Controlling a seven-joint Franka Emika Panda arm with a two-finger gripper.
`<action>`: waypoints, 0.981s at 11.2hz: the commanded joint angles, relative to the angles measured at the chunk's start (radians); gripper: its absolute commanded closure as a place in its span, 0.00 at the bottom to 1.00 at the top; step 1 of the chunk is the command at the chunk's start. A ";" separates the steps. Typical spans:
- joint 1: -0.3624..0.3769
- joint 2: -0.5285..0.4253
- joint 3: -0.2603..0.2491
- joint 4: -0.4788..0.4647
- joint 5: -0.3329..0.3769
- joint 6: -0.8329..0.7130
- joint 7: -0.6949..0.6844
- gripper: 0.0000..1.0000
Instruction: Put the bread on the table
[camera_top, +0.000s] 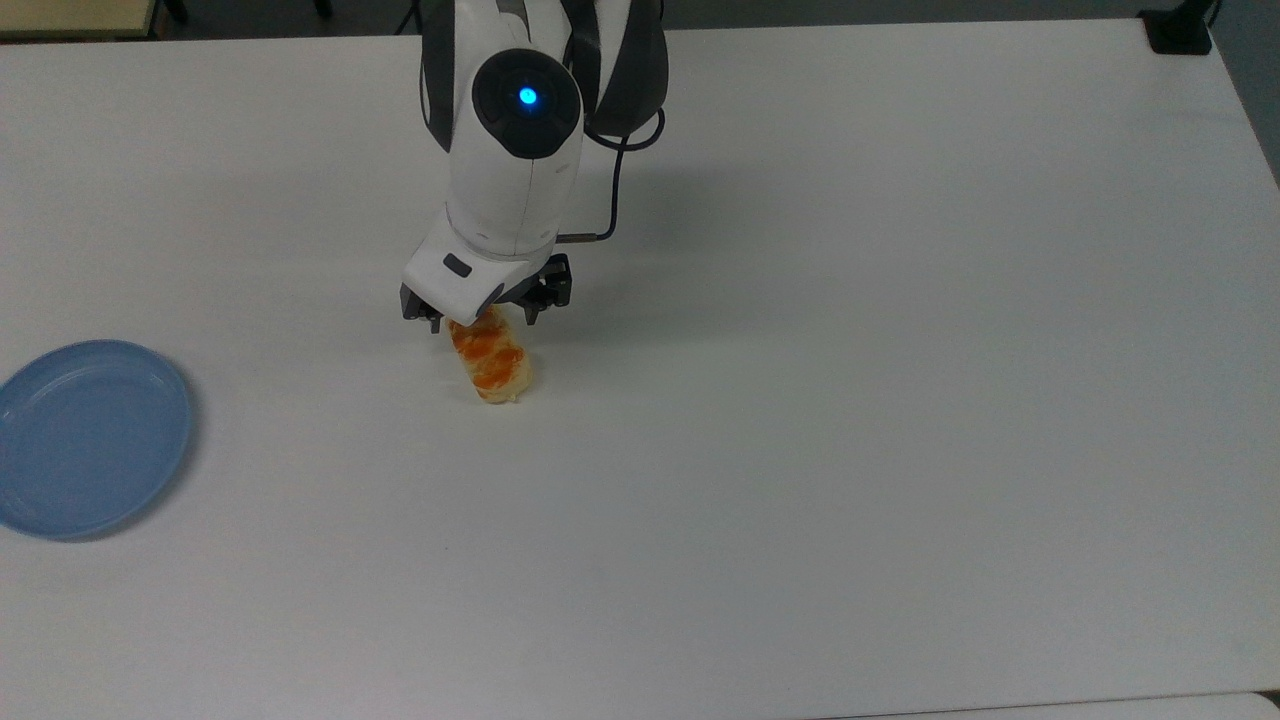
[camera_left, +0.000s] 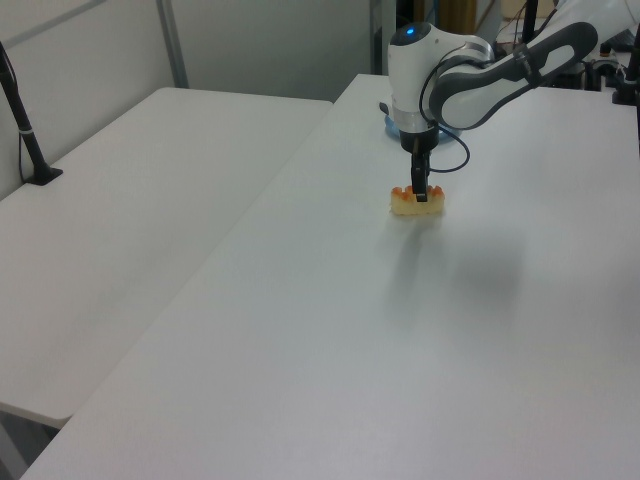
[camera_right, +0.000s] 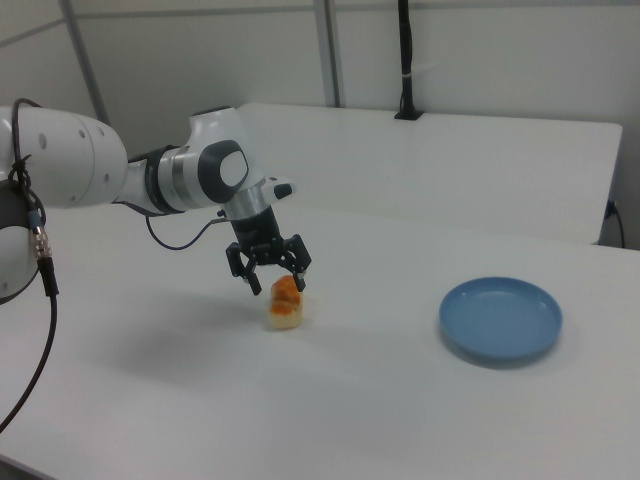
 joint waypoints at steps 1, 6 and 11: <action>-0.006 -0.065 -0.002 -0.004 0.014 0.006 0.139 0.00; -0.071 -0.260 -0.022 0.059 0.188 -0.183 0.232 0.00; -0.076 -0.406 -0.077 0.096 0.336 -0.426 0.183 0.00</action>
